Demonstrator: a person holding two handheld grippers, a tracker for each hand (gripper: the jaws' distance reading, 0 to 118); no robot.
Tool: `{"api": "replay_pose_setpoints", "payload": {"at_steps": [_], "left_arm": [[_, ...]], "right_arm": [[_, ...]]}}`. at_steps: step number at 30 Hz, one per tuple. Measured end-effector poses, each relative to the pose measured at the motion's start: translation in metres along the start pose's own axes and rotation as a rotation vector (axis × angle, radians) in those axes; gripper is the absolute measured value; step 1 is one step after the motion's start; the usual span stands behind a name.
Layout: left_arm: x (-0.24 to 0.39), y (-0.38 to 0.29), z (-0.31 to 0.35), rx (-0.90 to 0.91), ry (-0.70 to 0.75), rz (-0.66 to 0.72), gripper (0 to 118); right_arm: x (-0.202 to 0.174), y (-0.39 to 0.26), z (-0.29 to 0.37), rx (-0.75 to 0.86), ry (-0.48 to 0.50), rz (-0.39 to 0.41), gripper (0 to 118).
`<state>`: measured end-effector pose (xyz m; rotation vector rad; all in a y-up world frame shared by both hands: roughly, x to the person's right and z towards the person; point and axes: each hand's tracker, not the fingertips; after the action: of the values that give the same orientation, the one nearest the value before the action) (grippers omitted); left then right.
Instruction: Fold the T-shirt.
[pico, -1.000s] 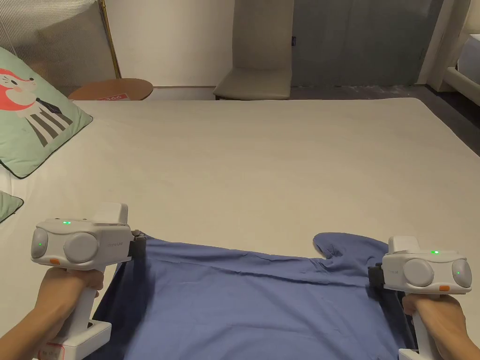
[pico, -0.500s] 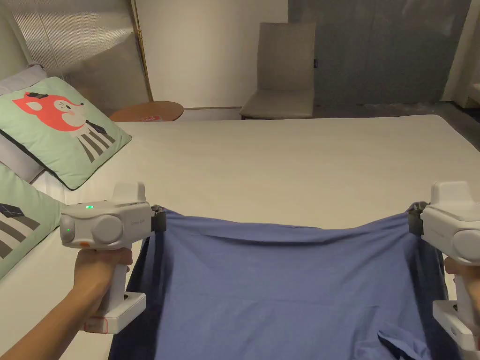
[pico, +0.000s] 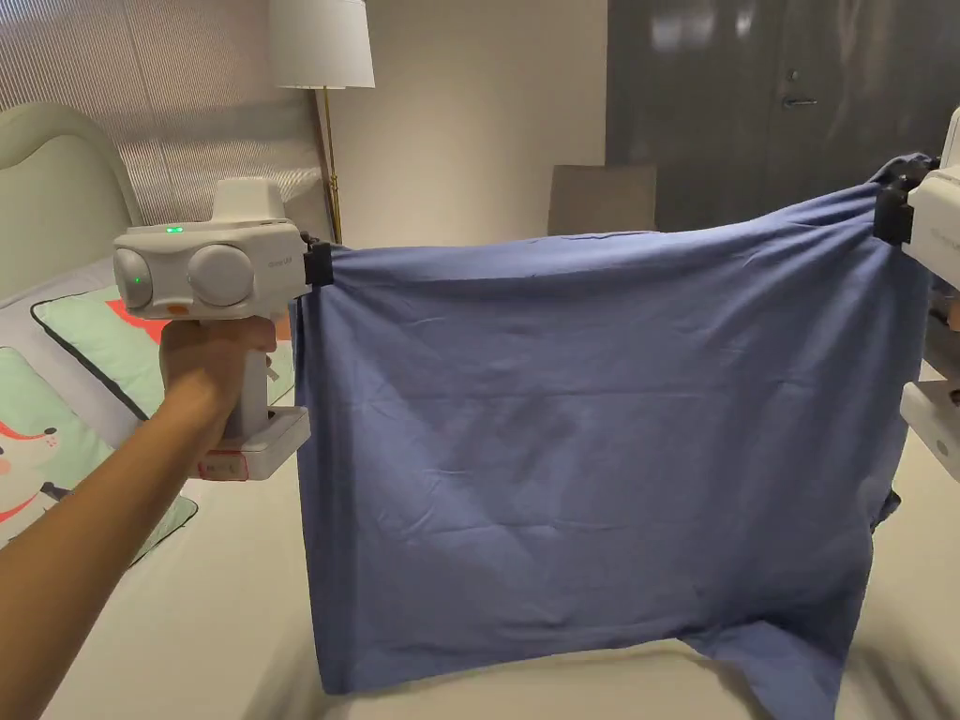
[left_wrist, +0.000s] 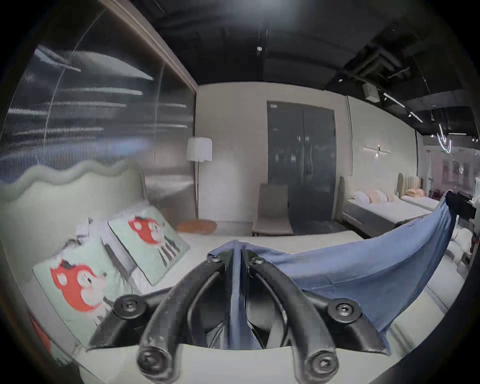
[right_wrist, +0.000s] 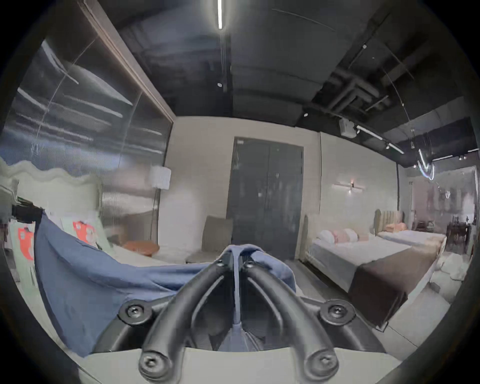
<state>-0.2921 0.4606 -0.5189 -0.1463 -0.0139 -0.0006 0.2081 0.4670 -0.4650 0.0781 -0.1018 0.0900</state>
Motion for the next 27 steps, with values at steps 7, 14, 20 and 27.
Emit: {"api": "replay_pose_setpoints", "payload": {"at_steps": [7, 14, 20, 27], "left_arm": [[0.007, 0.048, -0.036, 0.105, 0.019, 0.013, 4], [0.014, 0.049, -0.07, 0.135, 0.012, 0.021, 4], [0.011, -0.012, -0.105, 0.057, 0.013, 0.04, 4], [0.004, -0.107, -0.123, -0.058, 0.02, 0.057, 4]], "right_arm": [[0.008, 0.042, -0.043, 0.096, -0.005, -0.017, 2], [0.01, 0.037, -0.071, 0.108, 0.005, -0.043, 2], [0.005, -0.028, -0.084, 0.039, 0.041, -0.078, 2], [-0.006, -0.119, -0.08, -0.112, 0.076, -0.114, 2]]}}
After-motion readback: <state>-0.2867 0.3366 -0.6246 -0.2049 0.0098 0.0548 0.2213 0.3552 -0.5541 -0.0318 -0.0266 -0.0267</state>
